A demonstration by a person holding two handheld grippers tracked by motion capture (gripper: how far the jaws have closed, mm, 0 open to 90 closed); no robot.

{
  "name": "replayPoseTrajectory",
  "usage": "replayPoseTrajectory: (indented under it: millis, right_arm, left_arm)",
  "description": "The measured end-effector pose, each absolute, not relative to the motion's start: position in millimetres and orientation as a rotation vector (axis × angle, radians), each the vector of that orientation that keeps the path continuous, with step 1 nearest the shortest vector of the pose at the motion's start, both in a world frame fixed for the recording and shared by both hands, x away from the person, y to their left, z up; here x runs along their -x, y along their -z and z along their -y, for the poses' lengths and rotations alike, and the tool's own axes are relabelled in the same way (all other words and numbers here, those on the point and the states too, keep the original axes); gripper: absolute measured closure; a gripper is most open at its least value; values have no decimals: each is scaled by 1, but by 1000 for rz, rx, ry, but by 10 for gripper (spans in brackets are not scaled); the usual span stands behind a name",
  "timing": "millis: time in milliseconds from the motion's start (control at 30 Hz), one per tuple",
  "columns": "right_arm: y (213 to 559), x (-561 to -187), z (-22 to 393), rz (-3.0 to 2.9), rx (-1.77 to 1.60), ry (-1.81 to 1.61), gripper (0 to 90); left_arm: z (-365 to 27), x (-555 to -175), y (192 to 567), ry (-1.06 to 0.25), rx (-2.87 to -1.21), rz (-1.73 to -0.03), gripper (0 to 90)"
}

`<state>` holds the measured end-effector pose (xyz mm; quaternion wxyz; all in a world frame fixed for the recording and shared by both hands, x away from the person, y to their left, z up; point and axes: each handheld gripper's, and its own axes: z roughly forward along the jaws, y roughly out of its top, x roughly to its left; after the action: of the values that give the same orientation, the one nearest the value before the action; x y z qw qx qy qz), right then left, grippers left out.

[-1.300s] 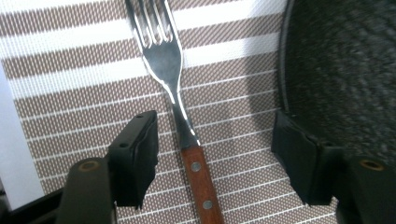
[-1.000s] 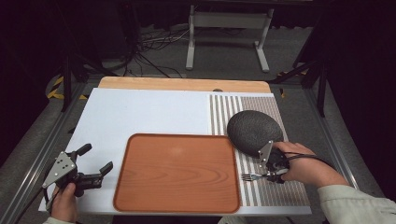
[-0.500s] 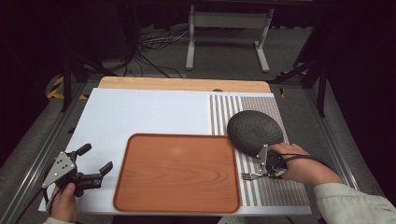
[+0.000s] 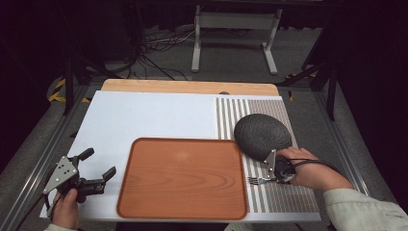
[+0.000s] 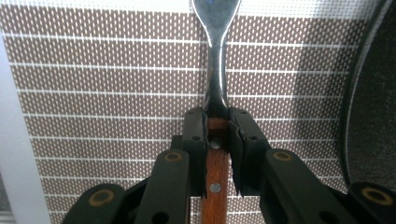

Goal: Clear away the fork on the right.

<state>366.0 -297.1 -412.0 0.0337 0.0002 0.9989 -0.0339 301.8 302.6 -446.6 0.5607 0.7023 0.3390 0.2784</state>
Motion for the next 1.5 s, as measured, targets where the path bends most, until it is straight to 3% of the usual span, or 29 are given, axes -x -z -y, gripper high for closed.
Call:
replayPoseTrajectory:
  millis: [1500]
  right_arm:
    - [344, -362, 280, -2937, -163, -177, 783]
  left_arm:
    - [-303, -301, 446, -657, -1651, -802, 6]
